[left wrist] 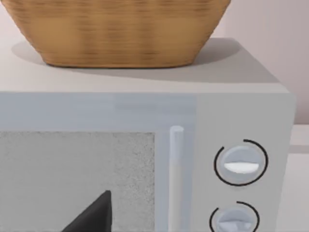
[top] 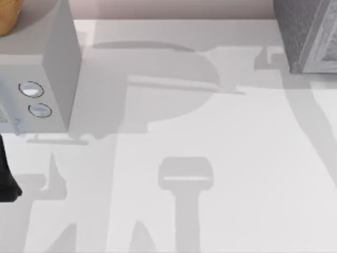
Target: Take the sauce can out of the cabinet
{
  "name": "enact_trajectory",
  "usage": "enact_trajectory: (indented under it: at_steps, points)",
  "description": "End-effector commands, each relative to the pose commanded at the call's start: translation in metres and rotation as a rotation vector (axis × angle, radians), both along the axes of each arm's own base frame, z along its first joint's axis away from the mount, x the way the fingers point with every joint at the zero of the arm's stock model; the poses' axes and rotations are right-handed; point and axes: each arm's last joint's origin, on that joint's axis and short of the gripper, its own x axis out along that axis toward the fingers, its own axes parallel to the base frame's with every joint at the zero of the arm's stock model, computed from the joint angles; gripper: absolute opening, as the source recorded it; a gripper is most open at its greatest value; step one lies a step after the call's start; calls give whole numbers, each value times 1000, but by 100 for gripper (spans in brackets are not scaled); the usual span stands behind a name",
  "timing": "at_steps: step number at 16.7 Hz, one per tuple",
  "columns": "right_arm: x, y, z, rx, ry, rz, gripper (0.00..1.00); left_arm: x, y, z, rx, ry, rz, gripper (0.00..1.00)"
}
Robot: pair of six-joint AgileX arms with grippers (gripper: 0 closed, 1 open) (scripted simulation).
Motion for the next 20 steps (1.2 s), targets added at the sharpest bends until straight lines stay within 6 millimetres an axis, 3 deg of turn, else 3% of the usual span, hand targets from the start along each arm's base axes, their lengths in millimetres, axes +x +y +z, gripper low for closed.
enact_trajectory:
  at_steps: [15,20]
  points:
    - [3,37,-4,-1,-4,9,100,0,0,0,0,0,0,100]
    - [3,35,-3,1,-7,7,100,0,0,0,0,0,0,100]
